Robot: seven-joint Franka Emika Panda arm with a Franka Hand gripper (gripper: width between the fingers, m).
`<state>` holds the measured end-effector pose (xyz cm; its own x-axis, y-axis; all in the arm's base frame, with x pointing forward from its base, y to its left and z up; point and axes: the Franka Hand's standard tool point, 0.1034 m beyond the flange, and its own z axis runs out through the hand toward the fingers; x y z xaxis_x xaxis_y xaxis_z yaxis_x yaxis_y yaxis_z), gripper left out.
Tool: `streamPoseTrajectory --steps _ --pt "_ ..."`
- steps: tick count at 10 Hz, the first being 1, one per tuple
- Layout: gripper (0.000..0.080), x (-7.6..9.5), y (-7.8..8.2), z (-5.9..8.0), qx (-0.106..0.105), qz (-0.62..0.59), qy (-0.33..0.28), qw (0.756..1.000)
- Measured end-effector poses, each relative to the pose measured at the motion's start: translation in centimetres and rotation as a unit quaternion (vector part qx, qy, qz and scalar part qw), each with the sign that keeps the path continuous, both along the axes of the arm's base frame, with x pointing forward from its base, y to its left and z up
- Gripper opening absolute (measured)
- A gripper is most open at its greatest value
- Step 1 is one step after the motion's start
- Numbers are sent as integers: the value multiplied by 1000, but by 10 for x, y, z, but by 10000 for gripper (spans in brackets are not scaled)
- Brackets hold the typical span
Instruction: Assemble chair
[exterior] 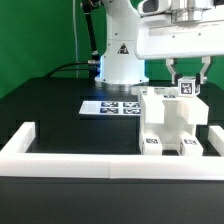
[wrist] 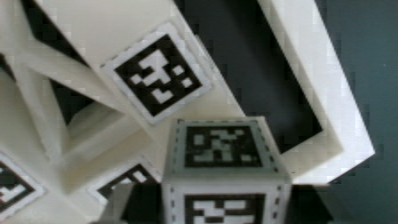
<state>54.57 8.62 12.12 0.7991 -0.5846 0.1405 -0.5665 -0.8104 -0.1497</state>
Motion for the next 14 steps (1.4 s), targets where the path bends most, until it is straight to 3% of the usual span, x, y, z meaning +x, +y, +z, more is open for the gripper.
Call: streamPoseTrajectory --steps 5,11,12,13,14 --pt "285 -1 3 0 47 -182 8 982" --pt "285 -1 5 0 80 -314 16 946" --pt "451 -1 5 0 75 -296 17 952" --pt "451 0 6 0 67 -268 16 961" --pt "576 2 8 1 67 -260 14 963"
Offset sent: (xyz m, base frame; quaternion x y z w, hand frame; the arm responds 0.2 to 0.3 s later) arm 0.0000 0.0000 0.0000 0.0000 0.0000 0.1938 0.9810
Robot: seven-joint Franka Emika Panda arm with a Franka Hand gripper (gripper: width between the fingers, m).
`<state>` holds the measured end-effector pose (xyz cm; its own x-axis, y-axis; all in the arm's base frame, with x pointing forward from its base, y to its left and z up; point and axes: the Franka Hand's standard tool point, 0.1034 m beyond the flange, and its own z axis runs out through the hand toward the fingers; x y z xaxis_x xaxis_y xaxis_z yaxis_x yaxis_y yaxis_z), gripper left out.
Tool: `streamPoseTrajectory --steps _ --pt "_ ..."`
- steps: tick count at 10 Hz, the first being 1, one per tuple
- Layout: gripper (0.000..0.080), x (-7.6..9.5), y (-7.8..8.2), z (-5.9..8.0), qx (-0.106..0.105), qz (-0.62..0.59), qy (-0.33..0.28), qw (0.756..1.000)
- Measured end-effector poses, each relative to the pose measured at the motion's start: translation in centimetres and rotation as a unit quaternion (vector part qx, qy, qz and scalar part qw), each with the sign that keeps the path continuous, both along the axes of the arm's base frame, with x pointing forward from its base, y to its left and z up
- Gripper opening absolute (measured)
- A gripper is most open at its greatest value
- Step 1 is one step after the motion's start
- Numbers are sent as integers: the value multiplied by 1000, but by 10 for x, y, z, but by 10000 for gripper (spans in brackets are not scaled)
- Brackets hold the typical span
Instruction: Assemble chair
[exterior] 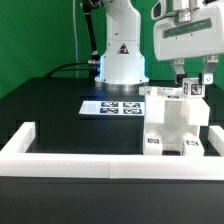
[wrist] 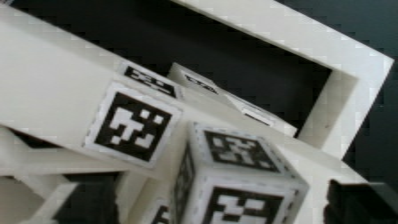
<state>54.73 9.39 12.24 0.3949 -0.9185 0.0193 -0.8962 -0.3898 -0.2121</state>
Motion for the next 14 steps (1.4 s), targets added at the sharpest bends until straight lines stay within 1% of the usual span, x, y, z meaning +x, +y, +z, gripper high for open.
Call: streamPoseTrajectory --steps 1,2,3,4,5,7,9,10,11,12,13,14 --pt "634 1 1 0 -6 28 -4 1000" --pt "645 1 3 1 -24 101 -9 995" --pt "645 0 5 1 -31 136 -11 990" --pt "649 1 7 1 -49 207 -16 977" --pt "649 1 7 1 -60 250 -20 966" --pt "649 1 8 0 -74 308 -22 948" --pt "649 1 7 0 -90 375 -24 922" --pt "649 1 6 0 -104 429 -26 897" --pt "649 2 5 0 -109 448 -26 887" --pt "556 2 2 0 -118 489 -28 864" --pt "421 2 2 0 -118 490 -28 863" --pt "421 2 2 0 -118 489 -28 864"
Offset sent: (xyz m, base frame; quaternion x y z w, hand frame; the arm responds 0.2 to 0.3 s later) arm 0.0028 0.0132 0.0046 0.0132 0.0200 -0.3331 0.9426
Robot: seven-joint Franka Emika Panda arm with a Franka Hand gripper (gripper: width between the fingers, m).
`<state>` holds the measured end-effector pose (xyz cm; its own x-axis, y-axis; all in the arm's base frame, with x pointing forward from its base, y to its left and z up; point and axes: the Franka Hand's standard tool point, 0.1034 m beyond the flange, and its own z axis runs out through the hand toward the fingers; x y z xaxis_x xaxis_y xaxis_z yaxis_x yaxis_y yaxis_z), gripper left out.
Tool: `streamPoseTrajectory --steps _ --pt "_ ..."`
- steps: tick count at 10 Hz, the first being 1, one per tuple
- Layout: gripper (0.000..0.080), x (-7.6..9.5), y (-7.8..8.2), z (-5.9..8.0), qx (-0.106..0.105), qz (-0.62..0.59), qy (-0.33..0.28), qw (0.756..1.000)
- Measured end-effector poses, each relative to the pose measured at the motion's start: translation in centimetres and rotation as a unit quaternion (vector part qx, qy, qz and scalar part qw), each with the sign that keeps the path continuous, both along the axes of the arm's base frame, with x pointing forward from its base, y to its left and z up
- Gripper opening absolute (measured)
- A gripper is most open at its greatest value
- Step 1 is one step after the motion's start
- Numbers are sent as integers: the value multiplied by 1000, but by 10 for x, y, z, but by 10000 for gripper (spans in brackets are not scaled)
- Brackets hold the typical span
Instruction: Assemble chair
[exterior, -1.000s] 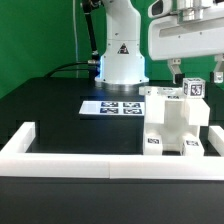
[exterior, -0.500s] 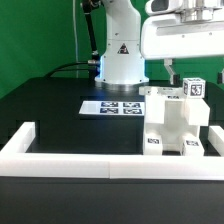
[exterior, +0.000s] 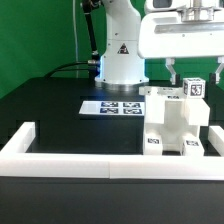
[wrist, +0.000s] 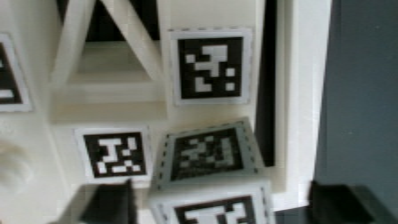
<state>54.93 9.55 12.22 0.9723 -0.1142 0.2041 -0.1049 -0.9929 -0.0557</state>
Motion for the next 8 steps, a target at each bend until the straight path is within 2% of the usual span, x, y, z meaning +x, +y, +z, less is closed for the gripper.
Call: streamPoseTrajectory --steps 1,5,8 --pt "285 0 0 0 0 0 0 1000" --pt "285 0 0 0 6 -29 1 1000" --pt "287 0 0 0 26 -115 4 993"
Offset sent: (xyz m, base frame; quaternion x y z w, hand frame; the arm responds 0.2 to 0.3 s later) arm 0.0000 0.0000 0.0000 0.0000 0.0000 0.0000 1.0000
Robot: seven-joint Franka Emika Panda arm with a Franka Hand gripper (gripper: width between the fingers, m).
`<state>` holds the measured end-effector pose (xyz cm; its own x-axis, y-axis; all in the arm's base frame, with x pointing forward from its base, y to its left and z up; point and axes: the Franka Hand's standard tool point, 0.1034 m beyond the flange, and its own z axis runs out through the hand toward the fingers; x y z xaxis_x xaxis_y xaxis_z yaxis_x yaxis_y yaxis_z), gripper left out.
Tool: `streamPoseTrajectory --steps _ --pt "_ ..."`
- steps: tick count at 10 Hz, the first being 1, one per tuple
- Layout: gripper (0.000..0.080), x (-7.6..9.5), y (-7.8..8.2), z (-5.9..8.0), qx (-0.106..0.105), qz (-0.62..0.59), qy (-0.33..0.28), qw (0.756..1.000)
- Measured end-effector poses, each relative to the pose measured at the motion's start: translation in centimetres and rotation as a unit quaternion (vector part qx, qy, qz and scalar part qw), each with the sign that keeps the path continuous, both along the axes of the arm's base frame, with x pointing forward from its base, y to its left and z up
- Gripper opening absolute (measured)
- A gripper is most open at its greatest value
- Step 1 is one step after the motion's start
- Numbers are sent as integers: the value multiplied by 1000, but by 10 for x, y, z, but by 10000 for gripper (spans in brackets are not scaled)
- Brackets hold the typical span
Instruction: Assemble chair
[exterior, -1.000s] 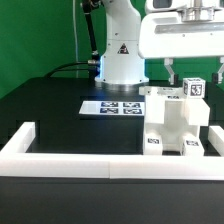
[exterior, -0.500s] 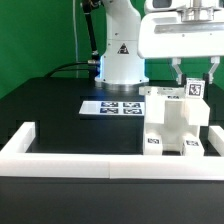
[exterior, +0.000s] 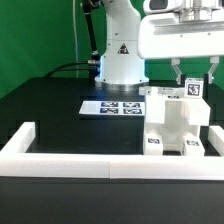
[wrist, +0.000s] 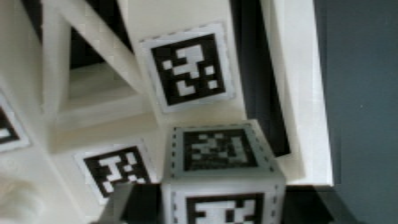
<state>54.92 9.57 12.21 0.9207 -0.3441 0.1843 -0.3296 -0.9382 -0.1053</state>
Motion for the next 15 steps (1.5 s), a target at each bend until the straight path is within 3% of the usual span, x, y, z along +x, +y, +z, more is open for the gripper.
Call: streamPoseTrajectory --steps 7,15 --pt "287 -1 2 0 53 -211 9 976" --pt "287 -1 4 0 104 -412 20 905"
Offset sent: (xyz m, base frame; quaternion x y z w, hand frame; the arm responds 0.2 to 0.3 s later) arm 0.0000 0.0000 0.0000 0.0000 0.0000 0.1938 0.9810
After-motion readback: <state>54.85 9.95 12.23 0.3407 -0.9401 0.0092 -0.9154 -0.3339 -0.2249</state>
